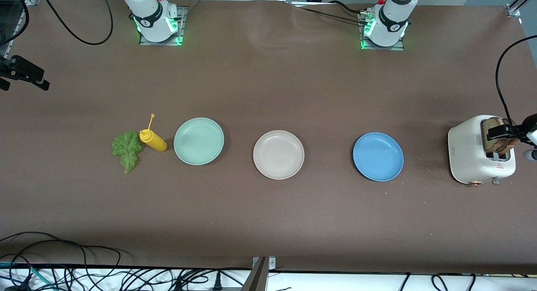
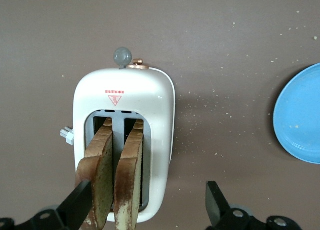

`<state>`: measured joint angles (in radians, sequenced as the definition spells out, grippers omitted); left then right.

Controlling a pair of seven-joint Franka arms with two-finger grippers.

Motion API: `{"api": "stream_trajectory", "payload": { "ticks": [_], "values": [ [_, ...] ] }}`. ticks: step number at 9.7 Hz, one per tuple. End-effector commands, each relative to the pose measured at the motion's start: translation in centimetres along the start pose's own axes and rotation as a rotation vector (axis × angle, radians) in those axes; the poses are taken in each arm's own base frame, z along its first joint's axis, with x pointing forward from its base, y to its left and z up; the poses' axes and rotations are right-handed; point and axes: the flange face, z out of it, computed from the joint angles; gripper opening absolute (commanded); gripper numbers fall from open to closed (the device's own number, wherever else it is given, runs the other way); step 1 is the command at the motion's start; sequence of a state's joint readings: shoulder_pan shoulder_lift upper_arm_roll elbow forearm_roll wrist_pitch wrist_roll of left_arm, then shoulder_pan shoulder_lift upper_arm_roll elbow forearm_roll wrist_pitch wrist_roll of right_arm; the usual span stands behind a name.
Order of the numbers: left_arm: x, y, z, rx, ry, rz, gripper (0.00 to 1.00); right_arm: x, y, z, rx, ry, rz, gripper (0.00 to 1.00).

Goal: Make sandwich on beige plate with both arms
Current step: 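Lower the left gripper and grasp a bread slice in the toaster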

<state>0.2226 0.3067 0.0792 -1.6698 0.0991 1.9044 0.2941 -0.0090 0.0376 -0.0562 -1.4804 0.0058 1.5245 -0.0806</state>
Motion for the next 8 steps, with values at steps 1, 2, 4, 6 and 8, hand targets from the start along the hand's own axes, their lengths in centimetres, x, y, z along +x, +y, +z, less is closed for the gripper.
{"api": "stream_trajectory", "payload": {
  "ticks": [1,2,4,6,8],
  "values": [
    [-1.8,0.1,1.4,0.004,0.022,0.012,1.0,-0.5,-0.1,-0.5,0.015,-0.002,0.008,1.0],
    [-2.0,-0.1,2.1,0.004,0.026,0.008,1.0,-0.5,-0.2,-0.5,0.015,-0.002,0.005,1.0],
    [-2.5,0.1,3.1,0.008,0.046,0.008,1.0,-0.5,-0.1,-0.5,0.015,-0.002,0.007,1.0],
    [-2.8,-0.3,3.6,0.006,0.044,0.004,1.0,-0.5,-0.2,-0.5,0.015,-0.002,0.005,1.0],
    [-3.5,-0.3,4.5,0.007,0.057,0.002,1.0,-0.5,-0.1,-0.5,0.015,-0.002,0.007,1.0]
  ]
}}
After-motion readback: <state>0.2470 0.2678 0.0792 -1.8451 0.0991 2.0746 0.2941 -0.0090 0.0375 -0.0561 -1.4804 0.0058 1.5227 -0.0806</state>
